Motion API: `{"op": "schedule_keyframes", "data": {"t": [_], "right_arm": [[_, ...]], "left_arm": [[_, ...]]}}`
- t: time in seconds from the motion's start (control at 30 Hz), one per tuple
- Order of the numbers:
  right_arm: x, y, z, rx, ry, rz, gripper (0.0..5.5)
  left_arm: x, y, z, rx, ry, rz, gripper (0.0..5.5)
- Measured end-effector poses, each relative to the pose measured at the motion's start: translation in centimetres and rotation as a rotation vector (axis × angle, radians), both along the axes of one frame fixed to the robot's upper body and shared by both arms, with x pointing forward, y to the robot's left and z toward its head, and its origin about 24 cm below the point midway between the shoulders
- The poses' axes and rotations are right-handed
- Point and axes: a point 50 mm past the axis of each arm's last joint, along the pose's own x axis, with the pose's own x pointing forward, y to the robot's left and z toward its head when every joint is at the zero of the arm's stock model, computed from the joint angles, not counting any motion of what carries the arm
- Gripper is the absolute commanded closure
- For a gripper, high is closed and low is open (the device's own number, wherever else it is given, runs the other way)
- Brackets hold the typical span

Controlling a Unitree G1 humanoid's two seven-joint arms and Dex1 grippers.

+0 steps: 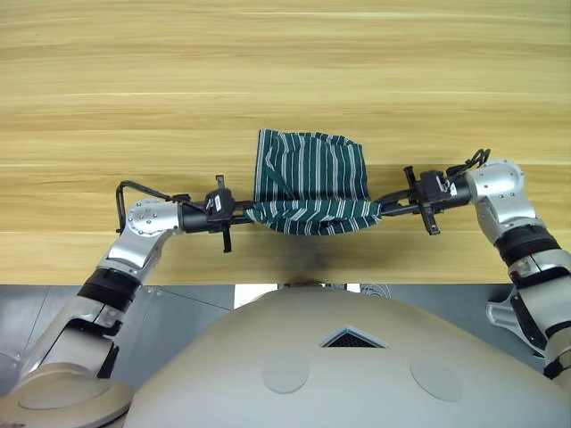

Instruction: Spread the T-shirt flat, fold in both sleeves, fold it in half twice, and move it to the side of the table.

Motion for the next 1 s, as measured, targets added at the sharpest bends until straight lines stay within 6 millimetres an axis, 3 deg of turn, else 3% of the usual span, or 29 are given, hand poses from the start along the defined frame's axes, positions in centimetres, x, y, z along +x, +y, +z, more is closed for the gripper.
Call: {"op": "schedule_keyframes", "data": {"t": [0.13,0.23,0.33,0.47,0.5,0.57,1.0], "right_arm": [[2.5,0.1,-0.8,-0.019,0.120,-0.112,5.46],[3.5,0.2,-1.2,-0.014,0.190,-0.183,5.46],[4.3,0.3,-1.5,-0.021,0.233,-0.237,5.46],[4.1,0.2,-2.3,-0.030,0.289,-0.304,5.46],[4.1,0.1,-2.4,-0.023,0.293,-0.317,5.46],[4.2,0.3,-2.5,-0.023,0.300,-0.328,4.84],[5.4,1.4,-3.6,-0.080,0.279,-0.534,2.44]], "left_arm": [[4.3,-0.6,1.0,-0.017,0.044,0.067,5.50],[6.4,-1.0,0.9,-0.025,0.096,0.103,5.50],[7.4,-1.4,0.0,-0.022,0.162,0.128,5.50],[7.4,-1.0,-2.1,0.026,0.265,0.162,5.50],[7.4,-0.9,-2.6,0.037,0.285,0.169,5.22],[7.5,-1.0,-3.0,0.041,0.306,0.178,4.86],[8.6,-0.9,-3.0,-0.098,0.427,0.314,2.67]]}}
